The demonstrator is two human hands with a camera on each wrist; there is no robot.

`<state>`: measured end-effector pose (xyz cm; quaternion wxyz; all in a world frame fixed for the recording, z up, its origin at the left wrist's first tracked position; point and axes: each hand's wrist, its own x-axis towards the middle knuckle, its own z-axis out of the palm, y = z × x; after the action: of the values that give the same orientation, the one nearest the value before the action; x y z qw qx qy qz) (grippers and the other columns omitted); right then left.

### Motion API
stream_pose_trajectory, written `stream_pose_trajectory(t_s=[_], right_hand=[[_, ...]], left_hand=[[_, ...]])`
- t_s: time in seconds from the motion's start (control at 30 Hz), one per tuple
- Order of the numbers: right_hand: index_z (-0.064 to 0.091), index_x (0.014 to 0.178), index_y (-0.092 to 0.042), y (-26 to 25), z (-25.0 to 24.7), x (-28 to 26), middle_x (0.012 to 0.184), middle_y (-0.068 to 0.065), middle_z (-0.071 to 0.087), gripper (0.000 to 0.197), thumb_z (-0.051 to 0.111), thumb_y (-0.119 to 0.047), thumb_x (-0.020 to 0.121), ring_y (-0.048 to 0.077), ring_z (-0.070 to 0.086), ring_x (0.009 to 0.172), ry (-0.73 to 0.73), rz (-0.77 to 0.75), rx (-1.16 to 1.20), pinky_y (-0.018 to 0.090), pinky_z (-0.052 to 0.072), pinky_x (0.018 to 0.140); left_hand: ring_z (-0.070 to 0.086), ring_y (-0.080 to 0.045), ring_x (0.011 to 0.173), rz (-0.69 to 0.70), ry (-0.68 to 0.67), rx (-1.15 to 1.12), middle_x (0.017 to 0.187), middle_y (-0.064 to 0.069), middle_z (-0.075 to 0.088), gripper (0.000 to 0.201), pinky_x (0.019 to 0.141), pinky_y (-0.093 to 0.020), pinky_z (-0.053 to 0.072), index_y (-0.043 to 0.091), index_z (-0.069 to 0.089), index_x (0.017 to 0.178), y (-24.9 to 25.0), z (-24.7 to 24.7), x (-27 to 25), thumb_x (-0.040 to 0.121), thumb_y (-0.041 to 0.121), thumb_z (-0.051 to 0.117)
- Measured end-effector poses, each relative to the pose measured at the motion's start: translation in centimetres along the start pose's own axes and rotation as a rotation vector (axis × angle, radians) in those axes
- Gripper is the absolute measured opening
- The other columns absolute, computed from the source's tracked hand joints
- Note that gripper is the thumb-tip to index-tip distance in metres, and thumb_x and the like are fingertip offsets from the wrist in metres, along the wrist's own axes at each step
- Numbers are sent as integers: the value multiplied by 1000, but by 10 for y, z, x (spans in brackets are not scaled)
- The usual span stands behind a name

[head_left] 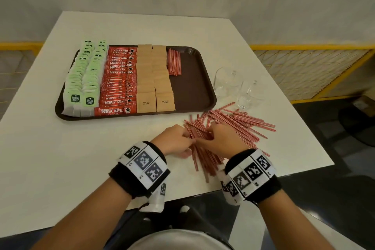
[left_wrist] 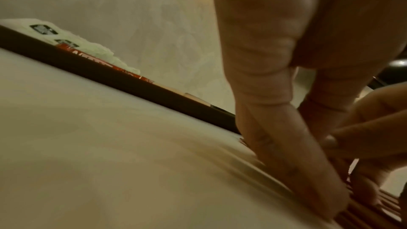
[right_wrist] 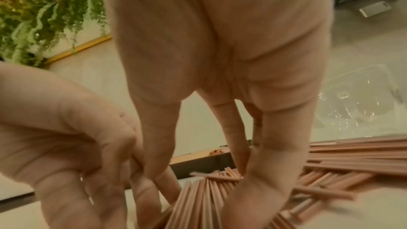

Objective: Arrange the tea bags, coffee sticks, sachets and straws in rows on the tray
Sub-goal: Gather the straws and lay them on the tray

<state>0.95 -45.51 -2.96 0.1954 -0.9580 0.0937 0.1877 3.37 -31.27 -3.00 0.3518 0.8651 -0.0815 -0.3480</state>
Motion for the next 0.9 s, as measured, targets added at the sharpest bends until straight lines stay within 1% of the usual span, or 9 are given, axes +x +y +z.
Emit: stream_pose_trajectory(t_s=[0.07, 0.2, 0.27, 0.33, 0.43, 0.57, 0.7, 0.83, 0.9], right_hand=[[46, 73, -15, 1, -3, -1, 100, 7, 49, 46, 62, -58, 78, 17, 47, 89, 40, 6, -4, 21, 34, 62], [53, 109, -11, 3, -4, -9, 122, 10, 44, 72, 65, -68, 66, 24, 49, 107, -36, 99, -126, 33, 46, 90], [43, 126, -8, -4, 2, -11, 127, 12, 42, 92, 68, -68, 62, 26, 46, 114, -55, 120, -161, 36, 45, 95], [36, 133, -6, -14, 9, -11, 129, 14, 41, 98, 71, -64, 64, 27, 44, 118, -35, 103, -194, 36, 43, 97], [34, 133, -4, -29, 14, -9, 130, 17, 39, 87, 73, -52, 72, 32, 43, 120, -16, 80, -201, 36, 42, 97], [41, 129, 0, -42, 20, -5, 126, 18, 42, 62, 67, -33, 83, 35, 48, 118, -15, 34, -164, 39, 46, 94], [42, 127, 2, -47, 26, 4, 128, 19, 49, 34, 46, -12, 97, 35, 51, 118, 41, 63, -147, 38, 45, 93], [39, 128, 2, -51, 30, 9, 129, 18, 49, 32, 35, -8, 98, 34, 49, 120, 67, 136, -173, 37, 44, 92], [37, 130, 2, -53, 33, 8, 130, 18, 46, 33, 35, -7, 98, 33, 47, 121, 70, 158, -201, 39, 44, 92]], left_hand=[[63, -23, 88, -28, 1, -173, 96, -17, 63, 23, 84, -35, 53, -8, 59, 107, -5, -1, 3, 91, 8, 52], [62, -26, 87, -75, 56, -356, 112, -29, 62, 23, 87, -37, 54, -12, 58, 108, -8, -6, 3, 92, 1, 49], [65, -32, 96, -83, 42, -396, 112, -26, 63, 23, 85, -36, 53, -11, 58, 111, -6, -6, 2, 93, 0, 47], [65, -27, 90, -95, 35, -410, 99, -17, 66, 25, 76, -29, 54, -5, 58, 114, -2, -5, 3, 94, -2, 44], [63, -16, 71, -101, 34, -419, 79, -6, 66, 25, 68, -25, 52, 6, 63, 107, -1, -4, 5, 91, -3, 45], [61, -15, 69, -91, 18, -434, 76, -6, 66, 26, 70, -25, 51, 11, 66, 88, -1, -4, 1, 90, -3, 44], [64, -19, 81, -86, -8, -466, 85, -9, 68, 29, 74, -26, 50, 13, 66, 91, -3, -11, -4, 89, -3, 42], [62, -11, 76, -92, 10, -489, 91, -6, 67, 20, 69, -23, 48, 11, 62, 94, -7, -18, -5, 93, 3, 44], [61, -11, 74, -96, 35, -503, 92, -7, 66, 17, 69, -24, 49, 12, 61, 88, -9, -21, -4, 94, 8, 46]])
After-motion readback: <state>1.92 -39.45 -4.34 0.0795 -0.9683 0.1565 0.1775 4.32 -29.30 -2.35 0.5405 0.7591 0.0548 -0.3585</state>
